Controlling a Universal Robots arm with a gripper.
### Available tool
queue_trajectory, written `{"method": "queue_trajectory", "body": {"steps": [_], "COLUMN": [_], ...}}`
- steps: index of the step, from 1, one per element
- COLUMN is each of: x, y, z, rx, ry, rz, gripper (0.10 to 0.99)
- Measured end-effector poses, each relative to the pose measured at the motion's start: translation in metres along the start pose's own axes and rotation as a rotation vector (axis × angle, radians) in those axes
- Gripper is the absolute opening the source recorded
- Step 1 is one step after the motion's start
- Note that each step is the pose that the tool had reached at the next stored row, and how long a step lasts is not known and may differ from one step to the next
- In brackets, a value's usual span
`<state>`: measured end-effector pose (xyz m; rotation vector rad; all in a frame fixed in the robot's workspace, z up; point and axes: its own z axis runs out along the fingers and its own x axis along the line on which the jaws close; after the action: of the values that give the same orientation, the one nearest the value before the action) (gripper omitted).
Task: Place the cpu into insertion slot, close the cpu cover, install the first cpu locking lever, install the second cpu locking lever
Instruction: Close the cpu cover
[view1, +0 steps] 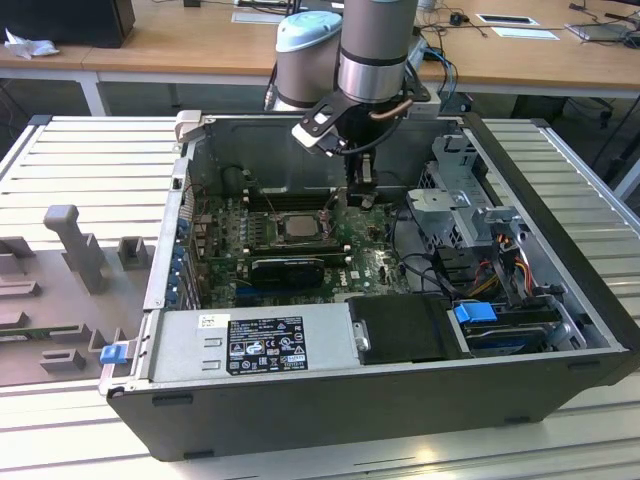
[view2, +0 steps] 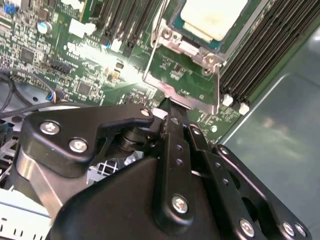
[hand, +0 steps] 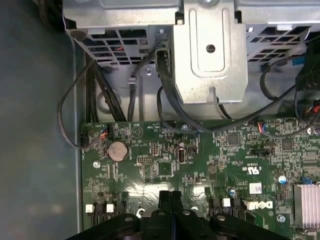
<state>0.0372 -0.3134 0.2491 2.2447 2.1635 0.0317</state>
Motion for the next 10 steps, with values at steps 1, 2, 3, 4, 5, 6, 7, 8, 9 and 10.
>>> {"method": "queue_trajectory", "body": {"steps": [1,2,3,4,5,6,7,8,9,10], "x": [0.0000,0.0000,-0.0001,-0.0001,-0.0002,-0.0002,-0.0002,-0.0002,-0.0002,-0.0003], "y": [-0.0006,-0.0014,-0.0021,-0.0032,-0.0046,-0.0053,-0.0058,-0.0063,-0.0068,-0.0075], "z": [0.0000,-0.0001,-0.0001,-0.0001,-0.0002,-0.0002,-0.0002,-0.0002,-0.0002,-0.0002], "rx": [0.000,0.000,0.000,0.000,0.000,0.000,0.000,0.000,0.000,0.000], "ry": [0.0000,0.0000,0.0000,0.0000,0.0000,-0.0001,-0.0001,0.0000,0.0000,-0.0001], "rz": [0.000,0.000,0.000,0.000,0.000,0.000,0.000,0.000,0.000,0.000], "gripper": [0.106,0.106,0.106,0.106,0.106,0.106,0.106,0.106,0.106,0.106]}}
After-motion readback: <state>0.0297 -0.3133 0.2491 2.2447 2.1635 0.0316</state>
